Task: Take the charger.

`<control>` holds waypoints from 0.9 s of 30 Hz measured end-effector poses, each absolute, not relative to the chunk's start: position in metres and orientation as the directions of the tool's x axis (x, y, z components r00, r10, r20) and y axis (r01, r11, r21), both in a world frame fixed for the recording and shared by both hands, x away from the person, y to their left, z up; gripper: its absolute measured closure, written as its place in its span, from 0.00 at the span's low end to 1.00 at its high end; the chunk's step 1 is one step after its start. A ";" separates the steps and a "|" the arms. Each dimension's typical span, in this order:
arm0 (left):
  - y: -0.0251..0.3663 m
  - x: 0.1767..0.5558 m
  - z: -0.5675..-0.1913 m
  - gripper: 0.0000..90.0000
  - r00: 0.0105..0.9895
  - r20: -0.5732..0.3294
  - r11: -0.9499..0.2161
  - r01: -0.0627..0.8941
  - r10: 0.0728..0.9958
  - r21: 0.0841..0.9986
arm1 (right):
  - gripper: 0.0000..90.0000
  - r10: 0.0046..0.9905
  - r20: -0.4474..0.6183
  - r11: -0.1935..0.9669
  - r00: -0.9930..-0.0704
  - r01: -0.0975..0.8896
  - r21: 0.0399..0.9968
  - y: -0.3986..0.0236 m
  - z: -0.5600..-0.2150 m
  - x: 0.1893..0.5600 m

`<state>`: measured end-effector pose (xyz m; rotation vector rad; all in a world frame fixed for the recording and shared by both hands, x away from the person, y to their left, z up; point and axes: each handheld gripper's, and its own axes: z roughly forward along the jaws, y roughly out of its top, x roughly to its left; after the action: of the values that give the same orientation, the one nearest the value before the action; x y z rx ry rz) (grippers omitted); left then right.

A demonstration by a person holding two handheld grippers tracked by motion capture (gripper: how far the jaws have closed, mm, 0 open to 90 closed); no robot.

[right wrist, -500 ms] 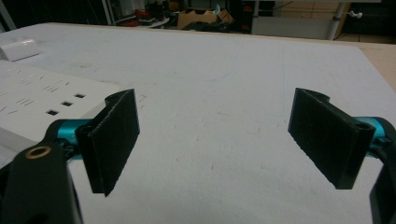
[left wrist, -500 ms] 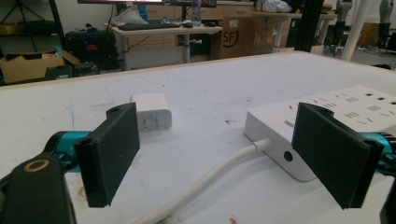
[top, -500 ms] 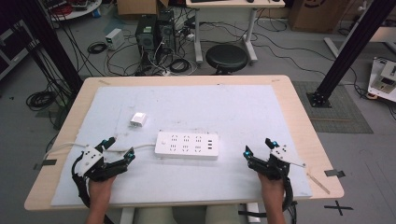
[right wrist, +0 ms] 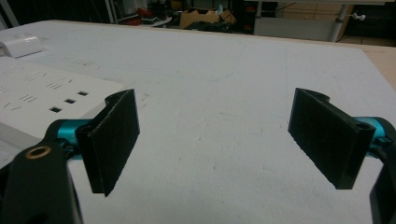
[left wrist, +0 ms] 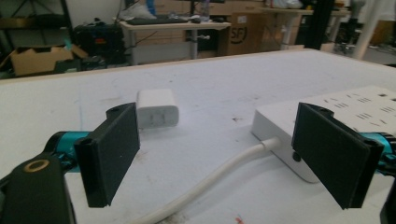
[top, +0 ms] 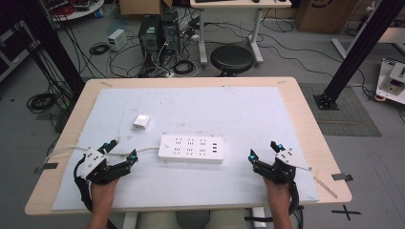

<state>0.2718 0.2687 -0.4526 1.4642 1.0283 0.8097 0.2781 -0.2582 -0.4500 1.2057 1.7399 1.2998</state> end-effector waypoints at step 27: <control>0.249 0.359 -0.346 0.17 0.331 -0.041 -0.071 0.317 0.943 0.946 | 0.19 0.926 0.019 0.096 -0.377 0.284 0.954 -0.258 -0.450 0.278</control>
<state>0.3589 0.2493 -0.3461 1.5991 1.1682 0.7862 0.2781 -0.2578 -0.4499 1.1923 1.7464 1.2996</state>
